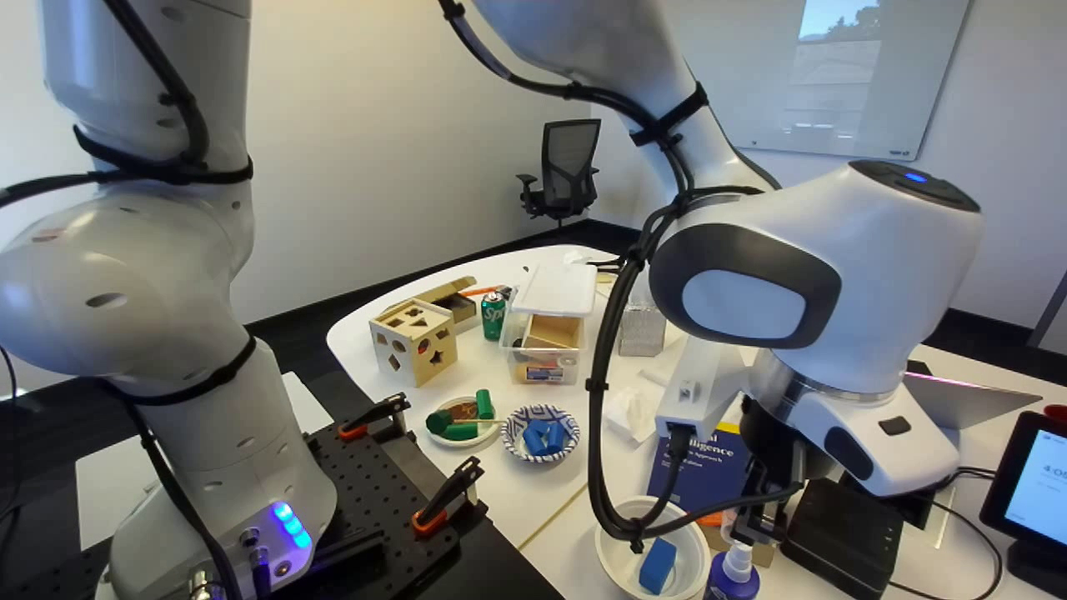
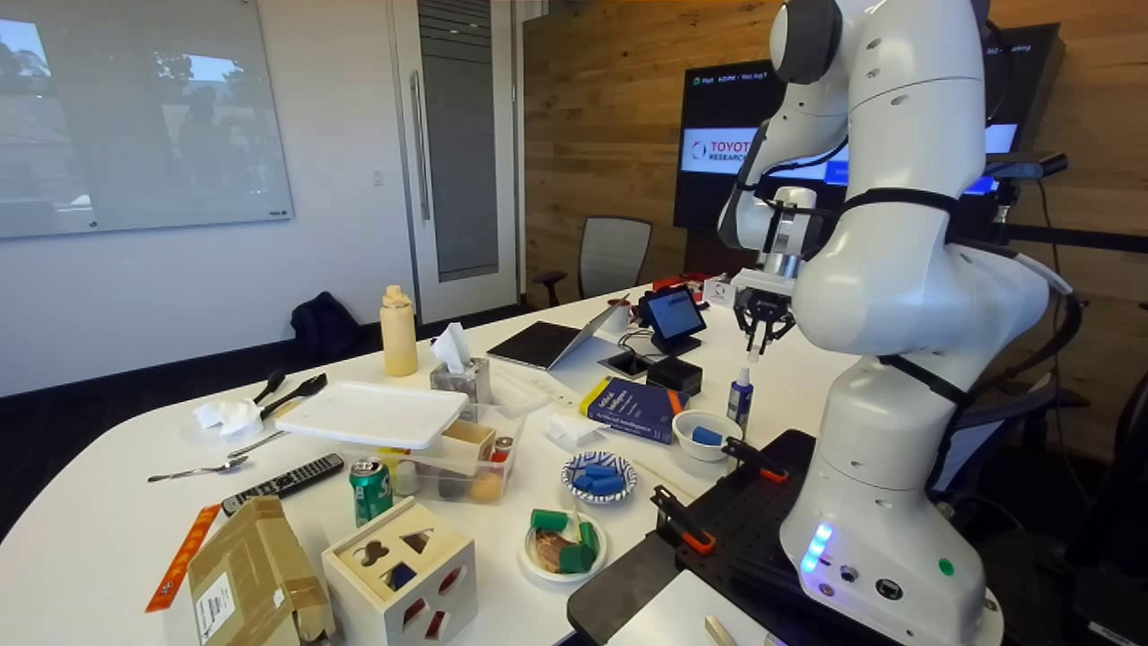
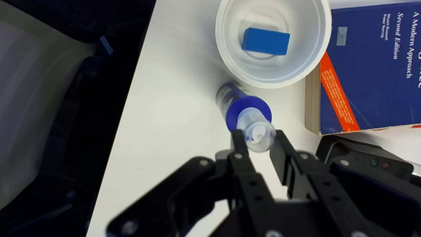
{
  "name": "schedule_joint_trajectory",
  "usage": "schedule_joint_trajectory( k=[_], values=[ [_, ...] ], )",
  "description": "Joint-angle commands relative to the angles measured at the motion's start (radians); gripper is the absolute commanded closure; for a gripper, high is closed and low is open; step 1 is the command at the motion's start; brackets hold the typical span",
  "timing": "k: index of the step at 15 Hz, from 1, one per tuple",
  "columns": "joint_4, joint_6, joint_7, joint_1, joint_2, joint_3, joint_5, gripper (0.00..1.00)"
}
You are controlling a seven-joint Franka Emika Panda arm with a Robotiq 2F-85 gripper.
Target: Place the lid onto the bottle
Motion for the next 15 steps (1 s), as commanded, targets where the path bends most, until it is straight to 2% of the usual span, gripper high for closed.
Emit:
schedule_joint_trajectory(
  k=[1,15],
  values=[
    [0.039,-0.012,-0.016,-0.021,0.025,0.021,0.042,0.94],
    [0.069,-0.016,-0.015,-0.042,0.068,0.042,0.059,0.94]
  ],
)
